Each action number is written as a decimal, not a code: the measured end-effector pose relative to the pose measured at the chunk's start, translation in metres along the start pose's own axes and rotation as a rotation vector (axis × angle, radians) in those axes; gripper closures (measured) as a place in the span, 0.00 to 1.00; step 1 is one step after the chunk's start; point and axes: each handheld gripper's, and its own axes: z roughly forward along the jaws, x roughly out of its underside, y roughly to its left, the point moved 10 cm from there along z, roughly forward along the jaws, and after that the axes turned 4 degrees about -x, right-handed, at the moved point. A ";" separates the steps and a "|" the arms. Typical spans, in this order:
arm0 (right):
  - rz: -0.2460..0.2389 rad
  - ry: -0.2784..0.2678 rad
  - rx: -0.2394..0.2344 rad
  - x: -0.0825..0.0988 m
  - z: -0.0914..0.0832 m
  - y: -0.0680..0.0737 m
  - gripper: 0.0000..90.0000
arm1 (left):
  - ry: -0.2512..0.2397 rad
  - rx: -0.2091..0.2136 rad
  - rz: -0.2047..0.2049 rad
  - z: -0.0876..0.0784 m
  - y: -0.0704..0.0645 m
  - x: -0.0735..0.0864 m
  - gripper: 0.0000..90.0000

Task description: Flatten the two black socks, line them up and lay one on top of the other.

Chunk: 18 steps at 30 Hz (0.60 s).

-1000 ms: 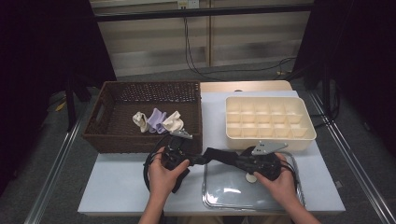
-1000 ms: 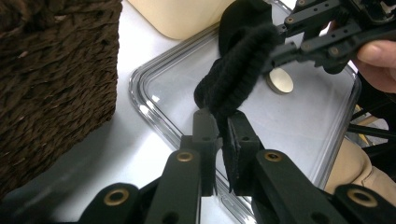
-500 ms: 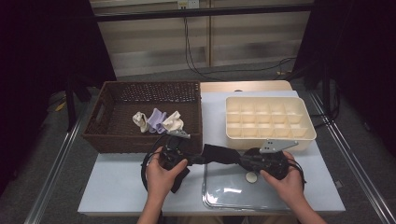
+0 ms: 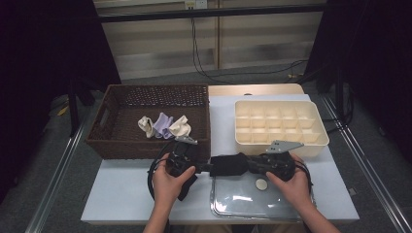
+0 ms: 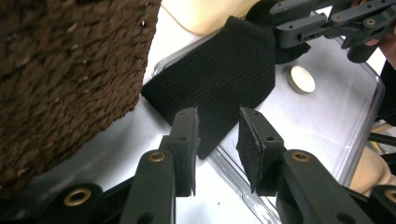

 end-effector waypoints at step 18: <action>0.032 -0.024 0.058 0.015 -0.033 -0.021 0.78 | 0.059 -0.034 0.075 0.044 -0.005 0.012 0.69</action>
